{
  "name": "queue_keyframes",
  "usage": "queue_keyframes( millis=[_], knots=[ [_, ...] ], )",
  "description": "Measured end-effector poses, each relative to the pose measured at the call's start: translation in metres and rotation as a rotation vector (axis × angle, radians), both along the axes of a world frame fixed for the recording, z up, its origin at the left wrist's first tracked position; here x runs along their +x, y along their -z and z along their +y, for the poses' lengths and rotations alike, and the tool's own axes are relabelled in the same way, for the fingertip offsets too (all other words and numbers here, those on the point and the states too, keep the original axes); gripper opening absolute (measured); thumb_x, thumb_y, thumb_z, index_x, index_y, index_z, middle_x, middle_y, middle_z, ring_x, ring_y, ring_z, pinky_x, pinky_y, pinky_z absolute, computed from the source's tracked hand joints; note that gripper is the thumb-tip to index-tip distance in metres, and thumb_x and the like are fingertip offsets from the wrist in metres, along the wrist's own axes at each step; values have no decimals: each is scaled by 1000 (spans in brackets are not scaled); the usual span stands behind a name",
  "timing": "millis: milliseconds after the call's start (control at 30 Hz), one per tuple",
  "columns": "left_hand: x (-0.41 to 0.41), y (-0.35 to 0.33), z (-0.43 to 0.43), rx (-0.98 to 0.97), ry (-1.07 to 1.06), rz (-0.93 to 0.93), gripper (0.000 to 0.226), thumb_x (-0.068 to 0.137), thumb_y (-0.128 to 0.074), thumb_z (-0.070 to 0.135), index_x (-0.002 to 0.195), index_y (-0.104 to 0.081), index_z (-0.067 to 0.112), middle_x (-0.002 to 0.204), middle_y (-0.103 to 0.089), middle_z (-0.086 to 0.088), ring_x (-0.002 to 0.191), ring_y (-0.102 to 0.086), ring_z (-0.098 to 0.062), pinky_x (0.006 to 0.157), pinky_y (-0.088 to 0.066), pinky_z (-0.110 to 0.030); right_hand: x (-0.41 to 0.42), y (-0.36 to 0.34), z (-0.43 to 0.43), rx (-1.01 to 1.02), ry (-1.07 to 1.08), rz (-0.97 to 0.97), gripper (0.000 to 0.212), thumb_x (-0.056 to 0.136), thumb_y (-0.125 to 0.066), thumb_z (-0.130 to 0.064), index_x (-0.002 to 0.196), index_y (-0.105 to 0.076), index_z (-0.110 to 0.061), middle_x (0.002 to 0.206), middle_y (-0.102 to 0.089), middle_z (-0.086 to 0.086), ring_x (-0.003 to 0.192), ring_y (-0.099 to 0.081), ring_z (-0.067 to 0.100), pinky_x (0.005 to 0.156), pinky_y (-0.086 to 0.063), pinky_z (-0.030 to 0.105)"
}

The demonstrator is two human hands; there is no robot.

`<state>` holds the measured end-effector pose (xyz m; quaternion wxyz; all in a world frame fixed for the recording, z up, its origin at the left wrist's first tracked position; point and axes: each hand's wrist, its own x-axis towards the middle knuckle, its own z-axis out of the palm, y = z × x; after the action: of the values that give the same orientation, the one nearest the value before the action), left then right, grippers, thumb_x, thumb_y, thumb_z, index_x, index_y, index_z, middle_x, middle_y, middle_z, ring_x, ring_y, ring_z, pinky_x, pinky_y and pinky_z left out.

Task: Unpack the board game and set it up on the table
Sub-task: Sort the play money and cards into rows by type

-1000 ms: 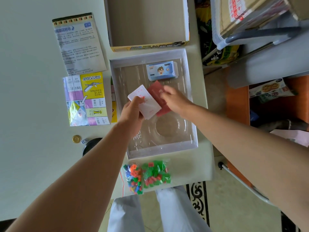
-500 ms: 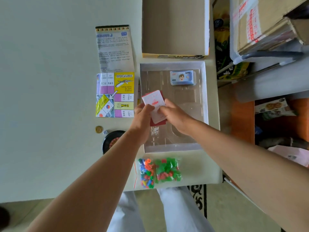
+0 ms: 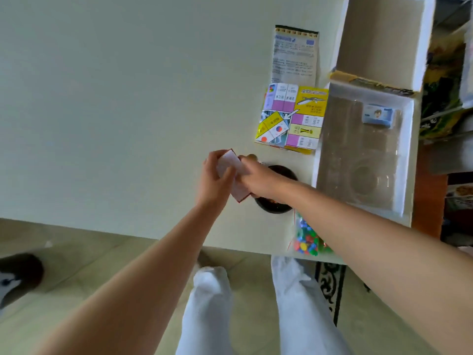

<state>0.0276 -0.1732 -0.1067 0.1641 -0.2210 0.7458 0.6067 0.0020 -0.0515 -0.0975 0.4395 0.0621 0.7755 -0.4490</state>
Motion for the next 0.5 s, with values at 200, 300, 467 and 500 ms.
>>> queue_keyframes(
  millis=[200,300,467,500],
  knots=[
    [51,0,-138,-111,-39,-134,14,86,-55,24,96,-49,16,85,-57,-2,72,-54,-25,62,-46,-40,28,-9,-128,-43,47,-91,25,93,-51,-19,117,-49,-13,91,-59,6,70,-50,17,53,-37,25],
    [63,-12,-183,-8,-283,-135,14,88,-51,22,96,-49,10,88,-58,-10,69,-51,-22,57,-43,-31,37,-10,-179,-119,256,-179,24,94,-52,-27,115,-52,-17,97,-60,3,79,-58,17,58,-44,25],
    [76,-11,-248,66,-374,-144,4,94,-42,15,92,-44,11,97,-56,-16,70,-53,-17,50,-43,-18,44,-10,-265,-73,31,-100,13,95,-46,-26,104,-51,-19,95,-66,5,82,-61,19,62,-41,28],
    [77,-9,-254,60,-372,-168,8,93,-42,19,94,-44,11,100,-55,-16,71,-52,-18,51,-43,-20,42,-9,-271,-64,11,-76,13,95,-46,-24,105,-51,-19,96,-64,4,83,-59,18,62,-42,28]
  ],
)
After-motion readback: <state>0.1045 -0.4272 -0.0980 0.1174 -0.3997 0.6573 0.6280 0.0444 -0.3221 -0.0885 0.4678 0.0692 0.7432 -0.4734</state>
